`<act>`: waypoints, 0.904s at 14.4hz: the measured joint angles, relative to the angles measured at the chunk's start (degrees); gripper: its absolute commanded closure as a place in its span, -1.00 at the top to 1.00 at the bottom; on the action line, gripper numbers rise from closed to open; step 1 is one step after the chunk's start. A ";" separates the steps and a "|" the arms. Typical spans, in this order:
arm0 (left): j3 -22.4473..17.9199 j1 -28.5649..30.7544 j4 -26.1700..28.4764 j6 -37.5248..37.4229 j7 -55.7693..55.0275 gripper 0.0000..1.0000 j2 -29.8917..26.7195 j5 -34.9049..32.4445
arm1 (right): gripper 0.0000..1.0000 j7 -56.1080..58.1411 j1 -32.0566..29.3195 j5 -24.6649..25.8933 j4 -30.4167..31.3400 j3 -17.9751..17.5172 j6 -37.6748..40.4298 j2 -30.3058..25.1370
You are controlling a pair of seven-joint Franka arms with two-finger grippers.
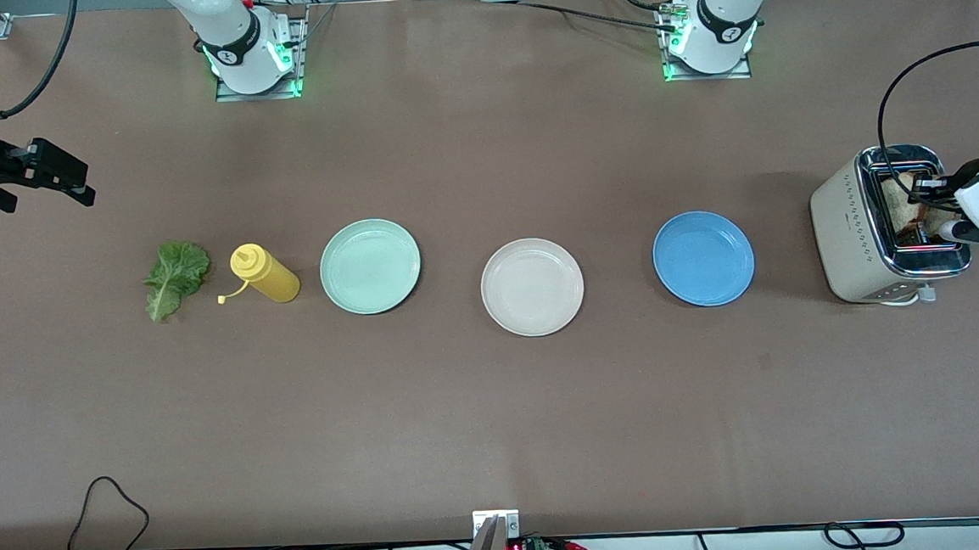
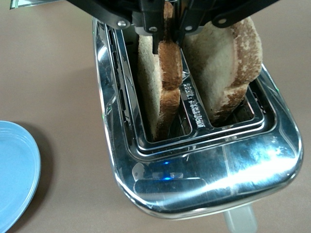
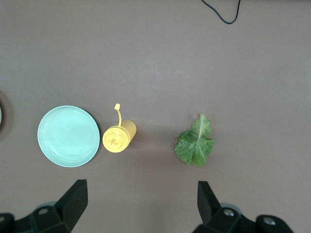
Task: Make sandwich in beige plate with both arms
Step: 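Lift the bread slice out of the toaster with the left gripper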
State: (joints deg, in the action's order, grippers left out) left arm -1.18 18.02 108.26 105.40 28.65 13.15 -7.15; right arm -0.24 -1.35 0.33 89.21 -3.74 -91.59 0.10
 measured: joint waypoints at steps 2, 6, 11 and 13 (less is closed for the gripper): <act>0.20 -0.02 -1.05 -1.68 0.01 -0.92 -0.15 0.00 | 1.00 0.00 0.00 0.00 0.00 0.00 0.00 0.00; 1.40 -0.17 -8.03 -11.21 0.05 -0.94 -1.12 0.00 | 1.00 0.00 0.00 0.00 0.00 0.00 0.01 0.00; 4.20 -0.27 -18.71 -24.59 0.08 -0.94 -1.84 0.00 | 1.00 0.00 -0.02 0.00 0.00 0.00 0.02 0.00; 6.57 -0.37 -21.91 -27.13 -0.03 -0.94 -1.90 0.00 | 1.00 0.00 -0.03 0.00 0.00 0.00 0.02 0.00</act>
State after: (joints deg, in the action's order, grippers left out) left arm 5.39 17.65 86.35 78.26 28.62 11.24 -7.15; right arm -0.24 -1.38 0.33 89.20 -3.74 -91.57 0.11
